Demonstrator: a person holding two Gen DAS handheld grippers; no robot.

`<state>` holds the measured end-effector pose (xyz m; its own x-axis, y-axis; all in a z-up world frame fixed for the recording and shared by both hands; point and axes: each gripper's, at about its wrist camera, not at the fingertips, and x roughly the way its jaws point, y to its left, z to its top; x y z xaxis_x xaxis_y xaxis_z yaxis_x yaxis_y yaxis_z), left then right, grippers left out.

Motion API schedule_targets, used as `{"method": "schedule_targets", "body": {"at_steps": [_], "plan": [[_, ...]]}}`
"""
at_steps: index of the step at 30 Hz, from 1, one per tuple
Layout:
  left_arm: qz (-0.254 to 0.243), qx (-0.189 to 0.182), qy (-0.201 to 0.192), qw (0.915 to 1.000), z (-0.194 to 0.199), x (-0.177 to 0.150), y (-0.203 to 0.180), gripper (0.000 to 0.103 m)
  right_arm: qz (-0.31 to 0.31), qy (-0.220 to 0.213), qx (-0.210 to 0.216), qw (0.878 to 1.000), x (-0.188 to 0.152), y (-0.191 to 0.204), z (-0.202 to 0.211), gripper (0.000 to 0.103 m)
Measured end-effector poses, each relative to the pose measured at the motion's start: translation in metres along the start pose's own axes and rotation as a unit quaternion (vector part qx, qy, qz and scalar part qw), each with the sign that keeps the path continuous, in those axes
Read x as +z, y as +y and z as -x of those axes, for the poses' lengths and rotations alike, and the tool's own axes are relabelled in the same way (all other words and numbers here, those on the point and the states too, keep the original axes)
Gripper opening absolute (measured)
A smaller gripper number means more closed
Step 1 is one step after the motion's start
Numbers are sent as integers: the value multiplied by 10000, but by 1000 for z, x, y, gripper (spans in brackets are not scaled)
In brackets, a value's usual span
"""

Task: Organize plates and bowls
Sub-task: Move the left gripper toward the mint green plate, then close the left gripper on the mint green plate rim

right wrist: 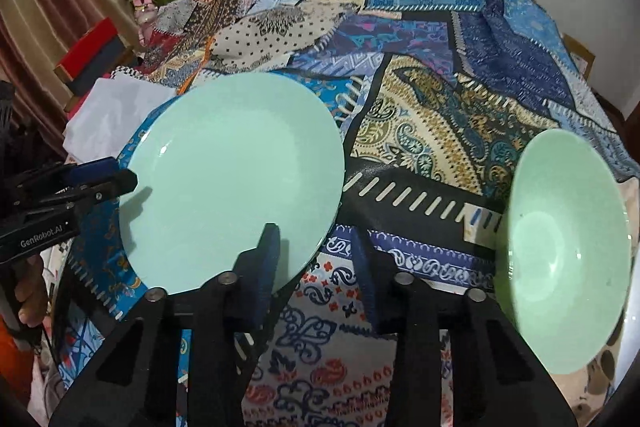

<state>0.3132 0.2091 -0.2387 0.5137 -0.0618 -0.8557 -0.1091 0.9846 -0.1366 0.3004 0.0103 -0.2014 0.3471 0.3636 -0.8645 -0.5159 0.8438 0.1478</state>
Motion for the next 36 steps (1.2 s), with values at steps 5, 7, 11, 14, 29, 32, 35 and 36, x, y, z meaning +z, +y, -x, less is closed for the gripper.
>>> {"method": "schedule_targets", "body": {"at_steps": [5, 7, 11, 14, 29, 32, 35, 36], "plan": [[13, -197, 201, 9996, -14, 4, 2, 26, 6, 25, 105, 9999, 3, 1, -6, 27], [-21, -198, 178, 9996, -16, 5, 1, 24, 29, 47, 122, 9999, 4, 2, -9, 26], [15, -285, 195, 9994, -20, 6, 2, 24, 81, 55, 118, 9999, 3, 2, -14, 26], [77, -377, 234, 9990, -23, 8, 4, 24, 58, 45, 169, 9998, 5, 0, -17, 25], [-65, -233, 159, 9996, -5, 0, -9, 25, -51, -105, 247, 9996, -4, -1, 3, 23], [-54, -224, 131, 9996, 4, -5, -11, 25, -95, -151, 316, 9993, -9, 0, 10, 23], [-59, -228, 118, 9997, 14, -10, -14, 25, -96, -218, 348, 9991, -14, 3, 19, 23], [-58, -220, 94, 9997, 19, -12, -15, 25, -99, -239, 360, 9990, -15, 3, 21, 23]]}}
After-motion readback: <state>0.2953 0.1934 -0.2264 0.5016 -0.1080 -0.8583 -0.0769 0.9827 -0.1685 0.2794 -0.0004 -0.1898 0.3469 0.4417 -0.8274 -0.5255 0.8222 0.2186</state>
